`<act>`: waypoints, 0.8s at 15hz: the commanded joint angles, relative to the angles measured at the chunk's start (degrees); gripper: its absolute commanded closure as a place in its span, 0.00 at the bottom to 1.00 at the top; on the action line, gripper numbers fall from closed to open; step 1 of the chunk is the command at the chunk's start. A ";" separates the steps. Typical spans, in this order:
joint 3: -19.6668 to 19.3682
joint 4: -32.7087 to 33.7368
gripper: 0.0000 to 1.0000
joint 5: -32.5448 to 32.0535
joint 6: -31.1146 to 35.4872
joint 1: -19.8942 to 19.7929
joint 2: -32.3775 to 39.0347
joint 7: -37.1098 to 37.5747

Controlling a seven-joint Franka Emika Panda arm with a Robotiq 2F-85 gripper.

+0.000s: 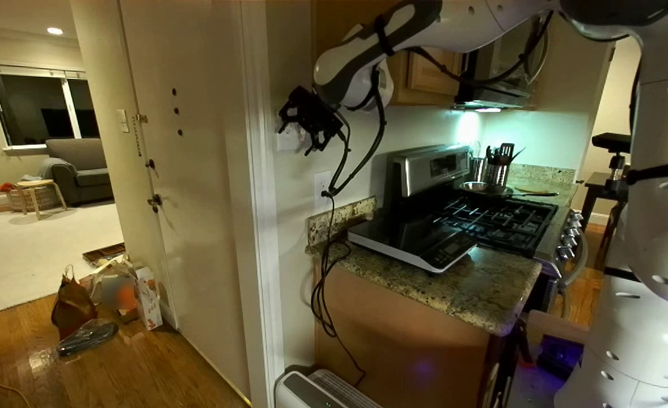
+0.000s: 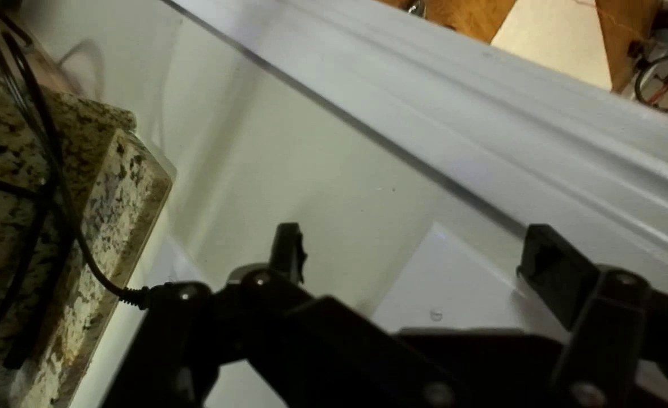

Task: Turn off the left switch

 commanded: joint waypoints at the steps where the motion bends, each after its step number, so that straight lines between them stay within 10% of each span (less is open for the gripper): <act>1: 0.52 -6.51 0.00 0.68 -9.38 0.22 -8.02 -4.41; 12: 2.15 -14.67 0.00 -14.16 -45.15 -0.22 -17.26 -5.36</act>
